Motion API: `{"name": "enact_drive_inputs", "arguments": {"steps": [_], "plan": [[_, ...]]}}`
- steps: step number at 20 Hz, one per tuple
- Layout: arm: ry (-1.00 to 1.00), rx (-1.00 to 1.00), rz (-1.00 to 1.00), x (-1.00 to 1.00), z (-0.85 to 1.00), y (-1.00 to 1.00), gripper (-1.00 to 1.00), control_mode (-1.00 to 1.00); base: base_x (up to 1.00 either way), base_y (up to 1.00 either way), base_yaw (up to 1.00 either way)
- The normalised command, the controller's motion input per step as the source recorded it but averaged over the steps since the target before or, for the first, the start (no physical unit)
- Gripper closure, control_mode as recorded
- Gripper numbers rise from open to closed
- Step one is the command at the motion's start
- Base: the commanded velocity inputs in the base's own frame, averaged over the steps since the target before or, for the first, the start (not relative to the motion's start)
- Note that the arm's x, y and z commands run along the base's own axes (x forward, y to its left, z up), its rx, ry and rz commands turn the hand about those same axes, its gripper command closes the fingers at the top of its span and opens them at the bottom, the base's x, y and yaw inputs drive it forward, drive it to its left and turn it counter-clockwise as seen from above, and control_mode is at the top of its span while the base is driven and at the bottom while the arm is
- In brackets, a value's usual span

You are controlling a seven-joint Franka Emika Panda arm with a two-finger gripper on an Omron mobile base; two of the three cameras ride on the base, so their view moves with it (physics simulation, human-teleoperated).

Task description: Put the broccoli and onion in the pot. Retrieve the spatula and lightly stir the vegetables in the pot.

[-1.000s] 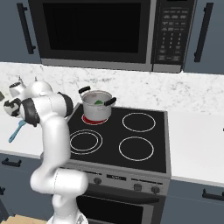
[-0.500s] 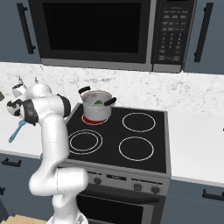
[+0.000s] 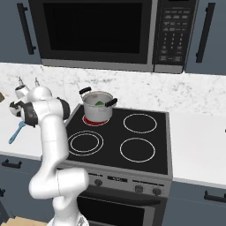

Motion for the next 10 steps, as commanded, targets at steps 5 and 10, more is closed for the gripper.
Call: {"name": "enact_drive_inputs", "arguments": {"steps": [5,10], "plan": [[0.0,0.0,0.01,0.03,-0.11,0.01,-1.0,-1.0,0.0,0.0,0.0],[0.0,0.0,-0.01,-0.48,-0.03,-0.01,1.0,-1.0,0.0,0.0,0.0]]}}
